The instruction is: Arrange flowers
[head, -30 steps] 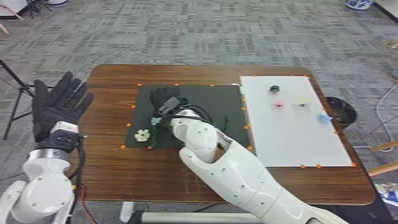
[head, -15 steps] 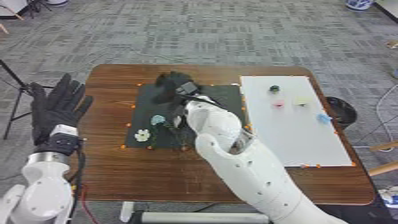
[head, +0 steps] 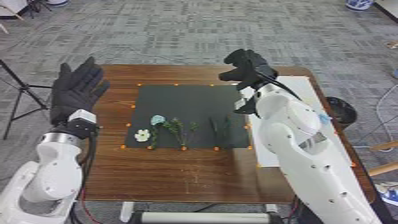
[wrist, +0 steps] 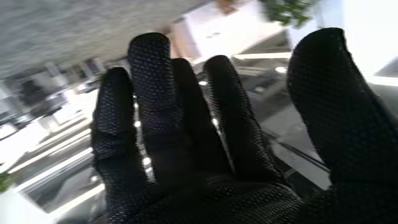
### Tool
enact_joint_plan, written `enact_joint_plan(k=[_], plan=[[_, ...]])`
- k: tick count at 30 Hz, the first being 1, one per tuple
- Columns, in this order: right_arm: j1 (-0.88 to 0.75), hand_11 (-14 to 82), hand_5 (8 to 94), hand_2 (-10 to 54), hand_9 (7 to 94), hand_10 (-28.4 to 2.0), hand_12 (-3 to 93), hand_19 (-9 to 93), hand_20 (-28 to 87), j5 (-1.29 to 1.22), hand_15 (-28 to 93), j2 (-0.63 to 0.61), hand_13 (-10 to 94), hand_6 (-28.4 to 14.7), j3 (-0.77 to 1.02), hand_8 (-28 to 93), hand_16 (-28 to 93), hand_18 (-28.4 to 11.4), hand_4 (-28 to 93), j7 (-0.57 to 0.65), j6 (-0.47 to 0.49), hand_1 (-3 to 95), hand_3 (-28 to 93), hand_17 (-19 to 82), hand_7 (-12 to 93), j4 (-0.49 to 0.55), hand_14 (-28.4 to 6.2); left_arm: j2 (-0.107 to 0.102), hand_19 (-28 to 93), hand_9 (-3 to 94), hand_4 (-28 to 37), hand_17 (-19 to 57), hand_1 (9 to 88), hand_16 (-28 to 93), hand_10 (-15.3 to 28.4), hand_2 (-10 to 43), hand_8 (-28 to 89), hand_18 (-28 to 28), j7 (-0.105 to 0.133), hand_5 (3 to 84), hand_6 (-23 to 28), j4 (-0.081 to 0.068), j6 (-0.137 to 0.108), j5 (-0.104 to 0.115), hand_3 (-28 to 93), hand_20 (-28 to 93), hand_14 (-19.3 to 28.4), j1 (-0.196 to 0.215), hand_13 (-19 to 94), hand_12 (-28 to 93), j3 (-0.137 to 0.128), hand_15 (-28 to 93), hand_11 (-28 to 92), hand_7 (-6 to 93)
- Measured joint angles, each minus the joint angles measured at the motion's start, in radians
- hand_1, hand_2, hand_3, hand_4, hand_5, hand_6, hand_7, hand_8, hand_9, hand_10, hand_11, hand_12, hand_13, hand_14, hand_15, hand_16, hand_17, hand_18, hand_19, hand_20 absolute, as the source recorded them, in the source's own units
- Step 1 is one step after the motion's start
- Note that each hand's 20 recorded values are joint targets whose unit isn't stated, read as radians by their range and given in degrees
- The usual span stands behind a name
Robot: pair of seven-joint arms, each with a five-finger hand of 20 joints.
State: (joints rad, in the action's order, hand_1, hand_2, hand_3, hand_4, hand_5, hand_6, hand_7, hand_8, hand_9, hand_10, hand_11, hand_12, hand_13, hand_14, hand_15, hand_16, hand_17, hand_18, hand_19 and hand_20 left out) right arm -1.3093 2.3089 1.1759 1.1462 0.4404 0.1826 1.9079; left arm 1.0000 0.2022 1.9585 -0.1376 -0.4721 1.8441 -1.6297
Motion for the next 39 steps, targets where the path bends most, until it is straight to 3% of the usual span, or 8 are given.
enact_joint_plan(k=[4,7,10,14,27,33,39], plan=[[-0.091,9.7,50.5,-8.5,49.7,-15.8,15.6,73,33,0.000,50,-0.073,51,-5.9,0.092,-10,21,-21.1,-24,0.041,0.017,35.5,76,25,10,0.057,-13.6,0.000,34,29.0,-28.3,-7.3,28.8,-5,13.0,19.1,-8,12.6,-0.007,41.0,7.2,-0.001,0.002,-0.007,56,7,9.6,-0.020,20,6,0.038,12,14,6.0],[-0.155,9.5,49.3,-8.6,48.4,-16.1,15.6,73,32,0.002,48,-0.119,50,-6.4,0.160,-9,20,-21.1,-24,0.076,0.030,35.8,76,25,10,0.065,-13.8,0.001,34,28.8,-28.3,-7.4,29.2,-5,12.9,19.1,-8,12.6,-0.012,40.9,7.2,-0.001,0.003,-0.008,55,7,9.6,-0.022,20,6,0.051,12,14,6.1],[-0.201,9.1,48.8,-8.9,47.1,-16.4,15.4,73,32,0.022,47,-0.159,49,-6.8,0.203,-9,20,-21.2,-24,0.115,0.054,36.8,76,25,10,0.057,-14.3,0.003,34,28.7,-28.3,-7.4,30.5,-5,12.9,19.2,-8,12.7,-0.013,40.9,7.1,0.001,0.003,-0.008,53,7,9.6,-0.018,20,5,0.049,12,14,6.2],[-0.246,9.2,47.1,-8.3,46.9,-16.8,15.4,74,32,0.073,48,-0.196,49,-8.4,0.254,-9,19,-21.6,-24,0.161,0.107,33.6,75,25,8,0.049,-14.6,0.007,34,29.4,-28.3,-7.4,37.0,-5,13.2,21.1,-8,12.8,-0.012,41.3,7.2,0.006,0.003,-0.009,37,7,10.0,-0.008,20,5,0.042,13,14,6.1],[-0.455,7.7,45.3,-9.5,43.7,-16.4,14.1,75,31,0.054,50,-0.269,50,-9.2,0.469,-8,19,-22.1,-26,0.250,0.113,31.3,73,25,6,0.044,-14.1,0.012,34,29.8,-28.3,-7.4,34.7,-6,13.3,20.7,-8,12.9,-0.011,41.9,7.7,0.027,0.007,-0.011,42,6,10.5,0.016,21,5,0.030,14,15,6.3],[-0.477,7.6,42.5,-9.5,40.6,-16.1,13.2,75,31,0.039,50,-0.267,50,-9.8,0.469,-8,18,-21.9,-28,0.229,0.123,31.5,72,26,5,0.010,-13.7,0.018,35,29.8,-28.3,-7.6,34.4,-6,13.3,20.6,-8,13.0,-0.011,42.0,7.7,0.033,0.008,-0.011,43,6,10.7,0.031,21,5,0.021,14,15,6.6],[-0.437,8.6,41.5,-9.5,38.1,-15.7,11.4,75,30,0.061,50,-0.266,51,-9.7,0.397,-9,17,-21.5,-28,0.221,0.072,32.8,73,27,6,-0.051,-13.3,0.024,35,29.6,-28.3,-7.6,34.5,-6,13.2,20.5,-8,13.2,-0.009,42.0,7.9,0.037,0.007,-0.010,43,6,10.8,0.038,21,5,0.016,15,15,7.0]])
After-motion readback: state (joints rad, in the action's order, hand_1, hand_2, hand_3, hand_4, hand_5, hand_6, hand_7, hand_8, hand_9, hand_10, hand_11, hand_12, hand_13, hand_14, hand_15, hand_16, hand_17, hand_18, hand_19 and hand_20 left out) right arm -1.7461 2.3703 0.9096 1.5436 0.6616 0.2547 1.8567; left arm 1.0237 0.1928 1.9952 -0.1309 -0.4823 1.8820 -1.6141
